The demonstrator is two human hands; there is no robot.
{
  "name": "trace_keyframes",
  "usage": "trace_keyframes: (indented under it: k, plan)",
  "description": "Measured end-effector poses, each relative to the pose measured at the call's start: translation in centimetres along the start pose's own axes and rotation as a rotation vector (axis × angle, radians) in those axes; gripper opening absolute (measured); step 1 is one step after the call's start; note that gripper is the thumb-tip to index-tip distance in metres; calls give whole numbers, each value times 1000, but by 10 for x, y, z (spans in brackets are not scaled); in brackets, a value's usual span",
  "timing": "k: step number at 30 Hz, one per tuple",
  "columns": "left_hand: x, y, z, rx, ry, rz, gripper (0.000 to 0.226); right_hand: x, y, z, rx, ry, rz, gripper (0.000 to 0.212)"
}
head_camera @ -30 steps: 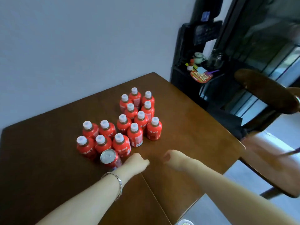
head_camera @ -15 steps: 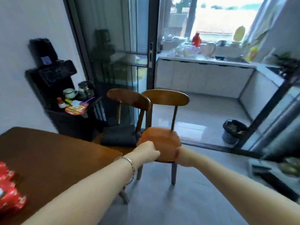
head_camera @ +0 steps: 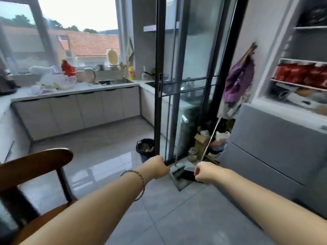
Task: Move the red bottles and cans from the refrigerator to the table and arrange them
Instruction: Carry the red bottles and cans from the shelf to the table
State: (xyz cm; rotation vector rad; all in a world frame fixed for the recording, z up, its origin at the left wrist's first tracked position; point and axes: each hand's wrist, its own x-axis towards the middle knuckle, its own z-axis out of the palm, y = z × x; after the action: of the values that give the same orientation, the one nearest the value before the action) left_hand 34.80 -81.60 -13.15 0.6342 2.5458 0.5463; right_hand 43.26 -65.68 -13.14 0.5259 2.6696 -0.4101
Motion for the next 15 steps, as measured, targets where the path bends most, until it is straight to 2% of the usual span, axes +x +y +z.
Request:
trace_keyframes:
  k: [3, 5, 9, 15]
  plan:
    - [64, 68, -8, 63, -68, 161, 30, 21, 54, -45, 96, 81, 149, 32]
    - [102, 117, -11, 99, -122, 258, 19, 28, 89, -74, 140, 127, 237, 33]
    - [161, 216, -11, 139, -138, 457, 33, 43, 166, -121, 232, 235, 419, 30]
    - [251, 353, 18, 185, -181, 623, 32, 73, 284, -172, 298, 369, 569, 27]
